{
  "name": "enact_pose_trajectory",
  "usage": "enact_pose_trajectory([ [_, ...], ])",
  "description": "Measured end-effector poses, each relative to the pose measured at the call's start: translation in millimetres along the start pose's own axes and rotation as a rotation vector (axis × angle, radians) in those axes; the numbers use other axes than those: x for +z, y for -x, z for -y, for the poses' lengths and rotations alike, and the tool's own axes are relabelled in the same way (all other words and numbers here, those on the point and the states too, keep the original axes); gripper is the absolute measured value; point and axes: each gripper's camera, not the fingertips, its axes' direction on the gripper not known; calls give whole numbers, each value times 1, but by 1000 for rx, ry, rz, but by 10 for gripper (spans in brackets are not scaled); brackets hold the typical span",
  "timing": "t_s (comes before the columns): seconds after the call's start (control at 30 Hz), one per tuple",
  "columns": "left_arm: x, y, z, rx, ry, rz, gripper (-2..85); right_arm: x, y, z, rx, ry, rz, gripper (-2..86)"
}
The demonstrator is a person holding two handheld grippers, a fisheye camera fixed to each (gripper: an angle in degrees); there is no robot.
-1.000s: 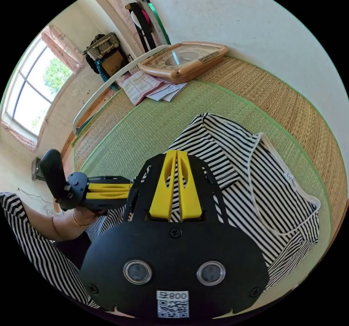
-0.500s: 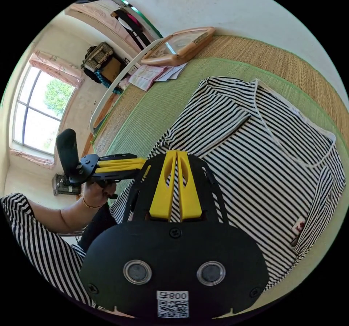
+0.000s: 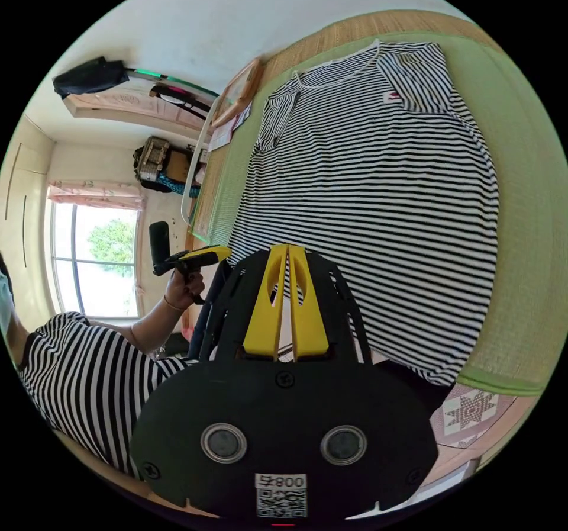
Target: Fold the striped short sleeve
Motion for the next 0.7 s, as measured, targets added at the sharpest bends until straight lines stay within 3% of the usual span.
enact_pose_trajectory([
  [0.17, 2, -12, -26, -6, -12, -39, 5, -54, -44, -91, 90, -156, 75, 7],
  [0.37, -9, 0, -74, -102, -28, 90, 26, -75, -91, -175, 185, -256, 94, 31],
  [0.7, -33, 53, -120, -345, -165, 205, 65, -77, -140, -238, 296, -308, 70, 70],
])
